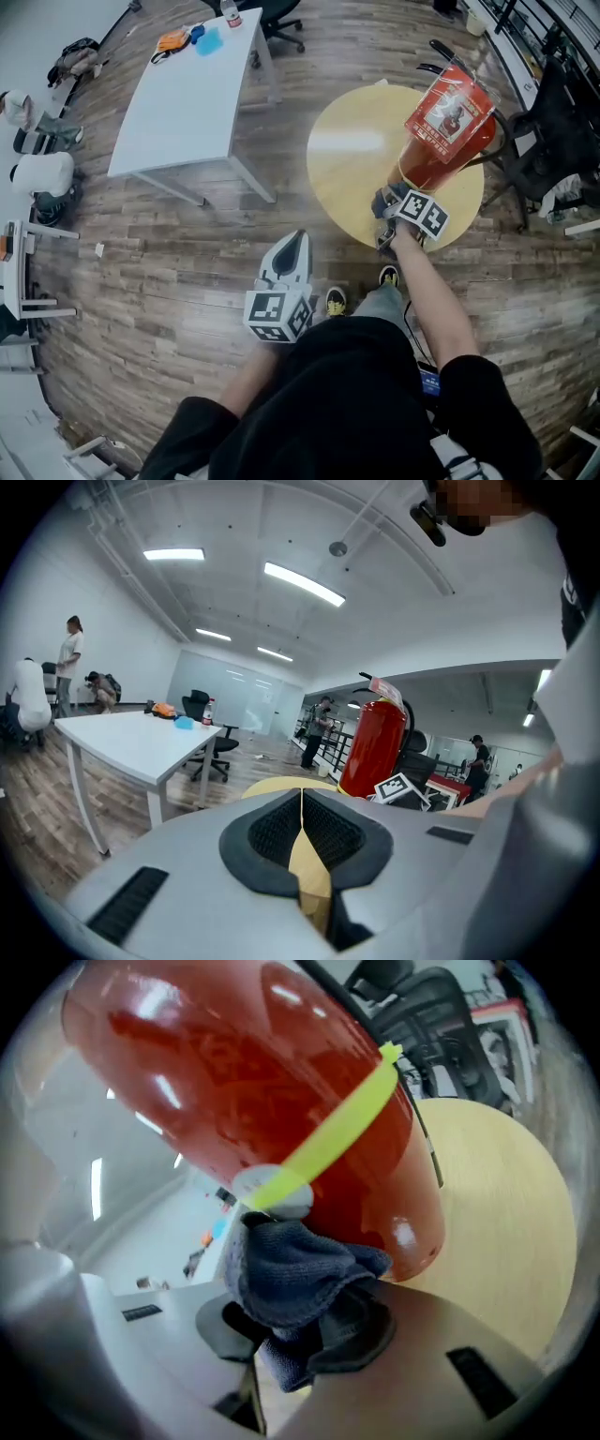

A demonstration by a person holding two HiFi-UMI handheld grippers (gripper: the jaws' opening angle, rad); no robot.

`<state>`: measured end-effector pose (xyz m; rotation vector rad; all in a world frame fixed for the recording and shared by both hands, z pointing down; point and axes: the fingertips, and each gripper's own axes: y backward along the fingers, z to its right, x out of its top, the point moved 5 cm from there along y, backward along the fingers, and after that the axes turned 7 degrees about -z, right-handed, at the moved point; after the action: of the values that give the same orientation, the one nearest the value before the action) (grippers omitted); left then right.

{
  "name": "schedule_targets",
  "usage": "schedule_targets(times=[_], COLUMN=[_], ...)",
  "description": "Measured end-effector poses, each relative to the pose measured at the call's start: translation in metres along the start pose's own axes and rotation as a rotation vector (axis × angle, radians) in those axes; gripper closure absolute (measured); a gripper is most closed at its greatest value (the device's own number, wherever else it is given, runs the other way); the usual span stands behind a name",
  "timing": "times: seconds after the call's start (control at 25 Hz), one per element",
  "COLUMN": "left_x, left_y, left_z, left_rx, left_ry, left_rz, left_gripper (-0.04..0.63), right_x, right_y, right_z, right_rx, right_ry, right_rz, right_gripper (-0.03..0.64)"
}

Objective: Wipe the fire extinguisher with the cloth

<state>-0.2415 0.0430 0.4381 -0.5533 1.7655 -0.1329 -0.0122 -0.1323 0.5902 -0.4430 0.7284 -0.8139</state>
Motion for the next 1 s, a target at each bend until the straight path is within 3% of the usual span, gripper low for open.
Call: schedule_targets(times=[0.16,0.28,0.44,0.56,0.68,0.76,1.0], left_x=[0.003,0.006,0.003,-0.001,-0.007,-0.013,-0.014], left_y=[0.005,0.003,0.001,-0.002,-0.002,-0.003,0.001], left_z=[-0.009,-0.014,-0.015,-0.012,-0.011,-0.008,-0.011], left_rx=[-0.005,-0.010,-0.015,-0.017,-0.014,-0.005,0.025], left_ry=[0.017,0.016,0.017,0.019,0.013,0.011,-0.003], left_rz=[0.015,0.029,0.022,0.002,-0.013,-0.029,-0.070], left_gripper=[0.572,0.572,0.572,0.572,0.572,0.572,0.572], right_x=[0.039,0.079,0.116,0.124,0.112,0.098,0.009], right_y=[0.036,0.084,0.140,0.141,0.113,0.081,-0.023], right_z=[-0.059,-0.124,-0.184,-0.187,-0.169,-0.143,0.001], right_rx=[0.231,0.427,0.621,0.670,0.651,0.582,0.150], right_ry=[-0.235,-0.333,-0.297,-0.250,-0.279,-0.329,-0.427], right_rz=[0.162,0.209,0.232,0.230,0.267,0.295,0.299], right_gripper=[0.511,0.511,0.511,0.511,0.511,0.511,0.511])
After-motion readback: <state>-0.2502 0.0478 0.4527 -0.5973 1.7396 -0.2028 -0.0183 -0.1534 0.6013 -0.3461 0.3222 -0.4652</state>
